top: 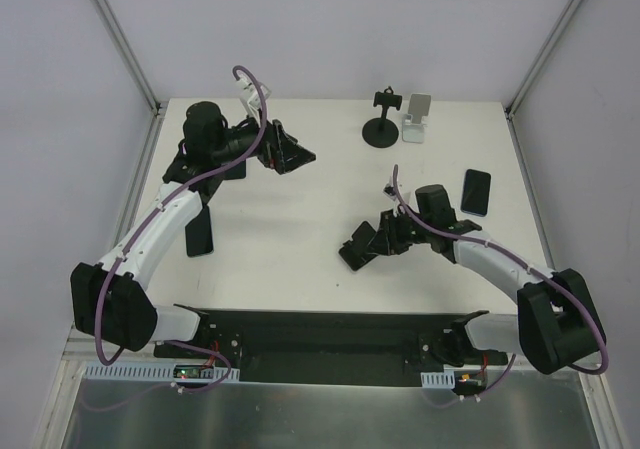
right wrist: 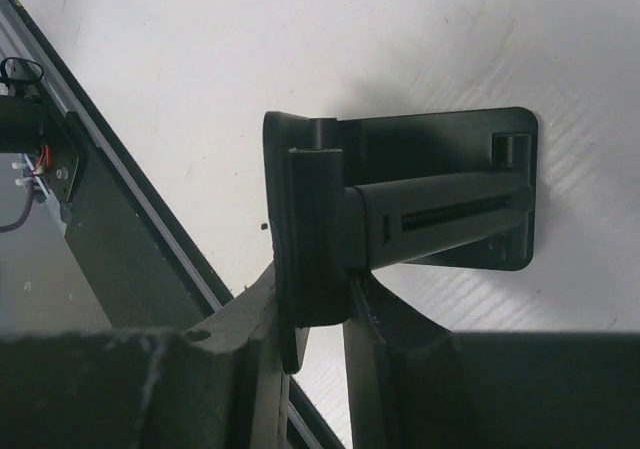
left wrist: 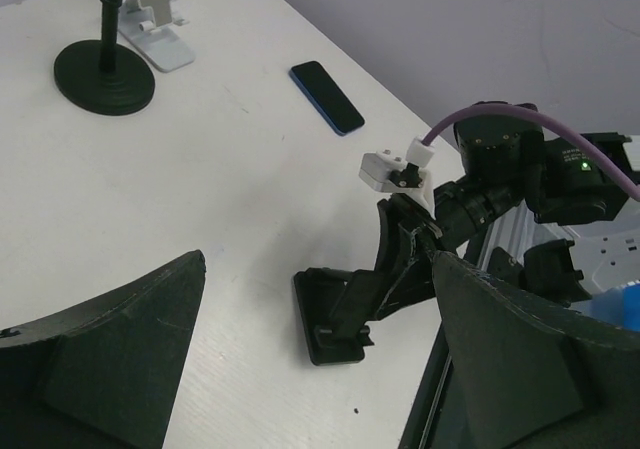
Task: Place the phone on the phone stand
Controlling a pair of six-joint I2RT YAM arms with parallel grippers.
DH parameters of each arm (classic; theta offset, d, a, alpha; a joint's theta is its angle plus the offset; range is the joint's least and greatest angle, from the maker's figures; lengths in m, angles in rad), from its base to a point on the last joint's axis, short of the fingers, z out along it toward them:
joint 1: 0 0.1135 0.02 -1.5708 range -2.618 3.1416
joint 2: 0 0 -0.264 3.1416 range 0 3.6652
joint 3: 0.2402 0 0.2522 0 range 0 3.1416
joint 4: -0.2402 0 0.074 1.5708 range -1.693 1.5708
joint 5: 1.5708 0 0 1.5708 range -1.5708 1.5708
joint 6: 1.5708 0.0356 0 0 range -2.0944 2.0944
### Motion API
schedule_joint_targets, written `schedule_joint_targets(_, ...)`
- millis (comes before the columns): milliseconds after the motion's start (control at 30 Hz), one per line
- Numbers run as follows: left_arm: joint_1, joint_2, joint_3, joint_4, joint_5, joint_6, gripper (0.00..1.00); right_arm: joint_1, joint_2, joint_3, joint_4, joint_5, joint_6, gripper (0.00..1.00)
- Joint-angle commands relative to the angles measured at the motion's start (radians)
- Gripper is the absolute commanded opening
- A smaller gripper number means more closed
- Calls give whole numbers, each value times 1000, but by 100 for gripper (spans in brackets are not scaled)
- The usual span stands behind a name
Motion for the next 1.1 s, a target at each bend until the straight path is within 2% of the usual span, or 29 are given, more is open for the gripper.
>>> schedule_joint_targets(0, 5, 5, 45, 23, 117, 68, 94, 35, 41, 8, -46, -23, 0, 1)
schedule_joint_targets(67, 5, 11, 45, 21, 158, 89, 94, 50, 44, 4, -52, -9, 11, 1)
schedule_joint_targets(133, 5, 19, 44, 20, 220, 107, 94, 61, 29, -4, -57, 25, 25, 8)
schedule_joint_targets(233, 6, 33, 38, 10, 277, 138, 93, 68, -15, -13, -70, 87, 57, 35)
schedule_joint_targets(267, 3, 39, 33, 6, 284, 144, 94, 67, -32, -13, -75, 98, 65, 48)
schedule_joint_targets(333, 3, 48, 16, 4, 286, 155, 94, 67, -86, -5, -98, 124, 98, 64)
schedule_joint_targets(367, 3, 57, 7, 3, 283, 152, 94, 67, -104, -1, -109, 131, 109, 85)
schedule_joint_targets(400, 0, 64, -2, 4, 281, 149, 93, 67, -142, 11, -119, 135, 117, 92)
schedule_joint_targets(500, -49, 77, -65, 10, 243, 169, 90, 67, -227, 33, -188, 196, 154, 96)
schedule_joint_targets(533, -78, 76, -103, 10, 220, 221, 90, 67, -248, 56, -245, 253, 169, 96)
schedule_joint_targets(600, -177, 79, -135, 15, 150, 276, 90, 67, -325, 74, -288, 308, 180, 96)
schedule_joint_targets(700, -285, 126, -198, 45, 145, 354, 86, 64, -437, 106, -365, 440, 193, 98)
schedule_joint_targets(767, -314, 180, -232, 102, 168, 393, 86, 59, -486, 126, -408, 500, 195, 99)
schedule_joint_targets(833, -325, 229, -196, 119, 206, 381, 84, 56, -544, 134, -426, 532, 190, 99)
schedule_joint_targets(900, -328, 301, -166, 116, 243, 374, 75, 53, -578, 142, -432, 546, 180, 100)
schedule_joint_targets(1067, -345, 412, -103, 101, 283, 373, 69, 41, -586, 153, -454, 583, 161, 100)
